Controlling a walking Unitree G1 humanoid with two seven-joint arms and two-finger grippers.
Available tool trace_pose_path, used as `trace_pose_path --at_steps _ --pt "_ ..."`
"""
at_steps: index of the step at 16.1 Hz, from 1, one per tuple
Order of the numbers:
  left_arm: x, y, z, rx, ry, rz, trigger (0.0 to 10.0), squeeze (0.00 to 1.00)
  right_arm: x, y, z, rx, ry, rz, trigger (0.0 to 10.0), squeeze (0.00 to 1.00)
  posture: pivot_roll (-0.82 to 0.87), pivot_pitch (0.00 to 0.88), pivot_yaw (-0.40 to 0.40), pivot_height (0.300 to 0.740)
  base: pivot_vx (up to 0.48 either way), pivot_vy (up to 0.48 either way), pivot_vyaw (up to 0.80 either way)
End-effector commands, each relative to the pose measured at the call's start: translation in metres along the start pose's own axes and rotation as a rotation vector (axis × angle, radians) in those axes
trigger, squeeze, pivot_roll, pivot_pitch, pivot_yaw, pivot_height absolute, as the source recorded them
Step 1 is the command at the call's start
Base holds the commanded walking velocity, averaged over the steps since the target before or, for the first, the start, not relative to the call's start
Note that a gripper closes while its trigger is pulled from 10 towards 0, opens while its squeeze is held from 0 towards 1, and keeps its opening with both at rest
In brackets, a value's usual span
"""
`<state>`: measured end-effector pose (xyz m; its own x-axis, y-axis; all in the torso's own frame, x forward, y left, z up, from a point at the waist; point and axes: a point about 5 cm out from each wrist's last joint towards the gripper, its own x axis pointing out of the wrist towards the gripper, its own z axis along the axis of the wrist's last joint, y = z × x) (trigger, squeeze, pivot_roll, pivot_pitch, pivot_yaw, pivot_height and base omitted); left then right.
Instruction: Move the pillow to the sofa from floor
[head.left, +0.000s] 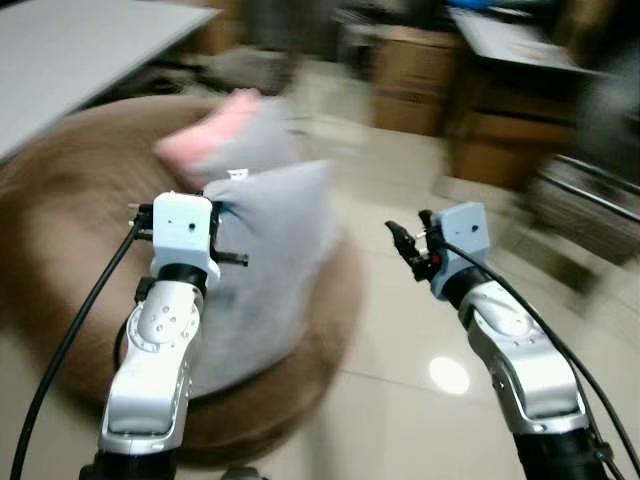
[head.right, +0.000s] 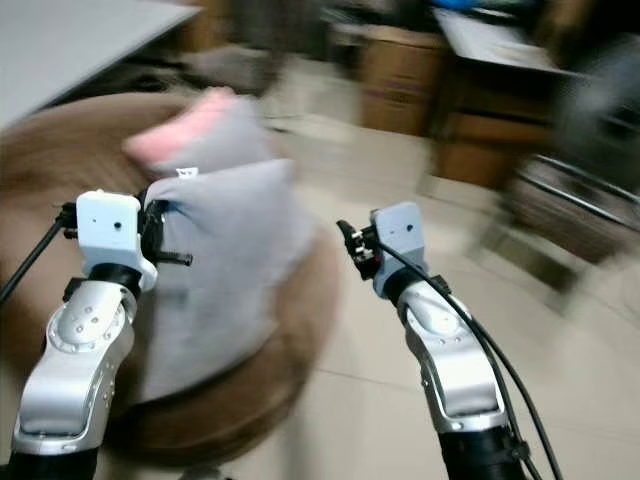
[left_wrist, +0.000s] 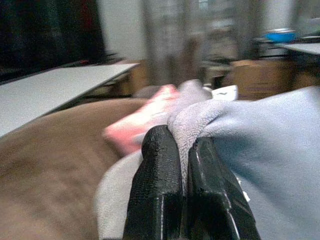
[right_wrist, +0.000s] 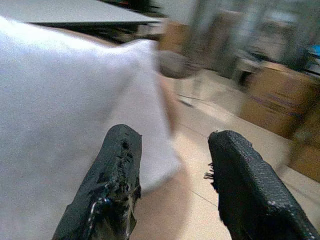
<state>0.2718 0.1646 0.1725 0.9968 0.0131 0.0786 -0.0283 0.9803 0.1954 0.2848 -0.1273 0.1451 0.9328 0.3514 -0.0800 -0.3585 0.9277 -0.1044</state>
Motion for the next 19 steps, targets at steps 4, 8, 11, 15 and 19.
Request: trace_pose_path --at_steps 4,8,11,15,19 --pt "0.007 -0.001 0.007 0.016 -0.035 -0.018 10.0 0.0 0.003 0.0 0.007 0.021 -0.034 -0.019 10.0 0.0 0.1 0.0 -0.049 0.74 0.278 0.0 0.53" --pt "0.028 -0.016 -0.01 0.027 0.009 -0.135 10.0 0.0 0.003 -0.008 0.008 -0.006 -0.035 0.003 10.0 0.0 0.09 0.0 -0.035 0.74 0.0 0.0 0.0" --pt "0.069 -0.034 -0.02 0.094 0.044 -0.203 10.0 0.0 -0.004 -0.025 0.013 -0.023 -0.037 0.053 10.0 0.0 0.06 0.0 -0.021 0.74 0.0 0.0 0.0" --pt "0.11 -0.043 -0.006 0.043 0.061 -0.133 10.0 0.0 -0.017 -0.032 0.019 -0.082 -0.015 0.225 10.0 0.0 0.03 0.0 -0.006 0.74 0.0 0.0 0.0" --pt "0.135 -0.013 0.012 -0.246 0.083 0.156 10.0 0.0 -0.026 -0.038 0.026 -0.122 0.004 0.333 10.0 0.0 0.01 0.0 0.005 0.74 0.0 0.0 0.0"
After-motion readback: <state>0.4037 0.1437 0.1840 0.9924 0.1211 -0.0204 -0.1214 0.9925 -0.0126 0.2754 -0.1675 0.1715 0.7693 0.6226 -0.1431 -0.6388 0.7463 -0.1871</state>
